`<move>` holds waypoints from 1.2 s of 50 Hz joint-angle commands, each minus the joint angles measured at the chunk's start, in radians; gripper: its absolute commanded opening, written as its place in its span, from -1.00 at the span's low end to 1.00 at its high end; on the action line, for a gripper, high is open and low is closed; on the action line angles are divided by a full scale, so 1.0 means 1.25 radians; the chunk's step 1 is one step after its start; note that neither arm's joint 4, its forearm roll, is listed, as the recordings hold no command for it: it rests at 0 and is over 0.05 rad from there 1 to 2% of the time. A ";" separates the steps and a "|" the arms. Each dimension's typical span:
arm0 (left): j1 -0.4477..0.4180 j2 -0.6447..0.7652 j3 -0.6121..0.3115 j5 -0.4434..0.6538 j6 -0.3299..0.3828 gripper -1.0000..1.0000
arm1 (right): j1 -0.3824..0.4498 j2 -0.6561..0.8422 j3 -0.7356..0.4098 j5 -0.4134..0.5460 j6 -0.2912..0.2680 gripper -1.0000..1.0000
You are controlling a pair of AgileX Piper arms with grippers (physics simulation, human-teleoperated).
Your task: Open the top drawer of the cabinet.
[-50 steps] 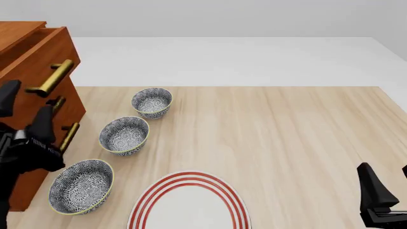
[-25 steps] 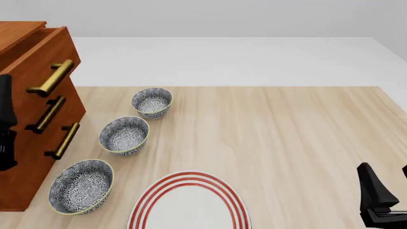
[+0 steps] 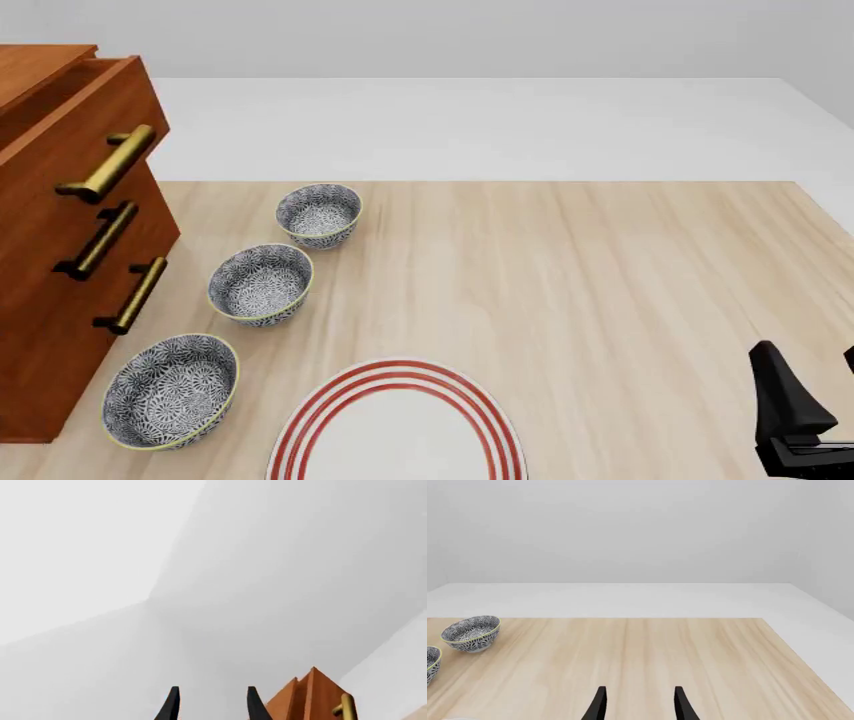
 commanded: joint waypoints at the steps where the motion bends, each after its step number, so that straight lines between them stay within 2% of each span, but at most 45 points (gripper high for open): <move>1: 0.058 0.012 -0.189 0.202 -0.218 1.00 | 0.000 0.000 0.000 0.000 0.000 1.00; 6: 0.048 0.007 -0.227 0.258 -0.252 1.00 | 0.000 0.000 0.000 0.000 0.000 1.00; 7: 0.065 0.029 -0.298 0.354 -0.358 1.00 | 0.000 0.000 0.000 0.000 0.000 1.00; 8: 0.085 0.051 -0.341 0.395 -0.423 1.00 | 0.000 0.000 0.000 0.000 0.000 1.00; 10: 0.070 0.049 -0.357 0.430 -0.427 1.00 | 0.000 0.000 0.000 0.000 0.000 1.00; 11: 0.085 0.109 -0.403 0.517 -0.489 1.00 | 0.000 0.000 0.000 0.000 0.000 1.00; 12: 0.085 0.110 -0.405 0.518 -0.489 1.00 | 0.000 0.000 0.000 0.000 0.000 1.00; 14: 0.092 0.128 -0.428 0.550 -0.547 1.00 | 0.000 0.000 0.000 0.000 0.000 1.00; 15: 0.098 0.159 -0.447 0.584 -0.599 1.00 | 0.000 0.000 0.000 0.000 0.000 1.00; 18: 0.101 0.169 -0.461 0.600 -0.614 1.00 | 0.000 0.000 0.000 0.000 0.000 1.00; 19: 0.114 0.200 -0.494 0.629 -0.676 1.00 | 0.000 0.000 0.000 0.000 0.000 1.00; 23: 0.106 0.198 -0.493 0.630 -0.654 1.00 | 0.000 0.000 0.000 0.000 0.000 1.00; 24: 0.106 0.213 -0.509 0.650 -0.688 1.00 | 0.000 0.000 0.000 0.000 0.000 1.00; 26: 0.107 0.212 -0.511 0.655 -0.676 1.00 | 0.000 0.000 0.000 0.000 0.000 1.00; 27: 0.105 0.222 -0.523 0.672 -0.701 1.00 | 0.000 0.000 0.000 0.000 0.000 1.00; 37: 0.119 0.248 -0.582 0.741 -0.740 1.00 | 0.000 0.000 0.000 0.000 0.000 1.00; 38: 0.127 0.260 -0.586 0.757 -0.771 1.00 | 0.000 0.000 0.000 0.000 0.000 1.00; 40: 0.131 0.256 -0.584 0.753 -0.761 1.00 | 0.000 0.000 0.000 0.000 0.000 1.00; 41: 0.130 0.265 -0.586 0.764 -0.786 1.00 | 0.000 0.000 0.000 0.000 0.000 1.00; 47: 0.126 0.283 -0.561 0.769 -0.801 1.00 | 0.000 0.000 0.000 0.000 0.000 1.00; 49: 0.124 0.287 -0.551 0.775 -0.825 1.00 | 0.000 0.000 0.000 0.000 0.000 1.00; 54: 0.117 0.287 -0.522 0.777 -0.819 1.00 | 0.000 0.000 0.000 0.000 0.000 1.00; 60: 0.106 0.295 -0.508 0.798 -0.840 1.00 | 0.000 0.000 0.000 0.000 0.000 1.00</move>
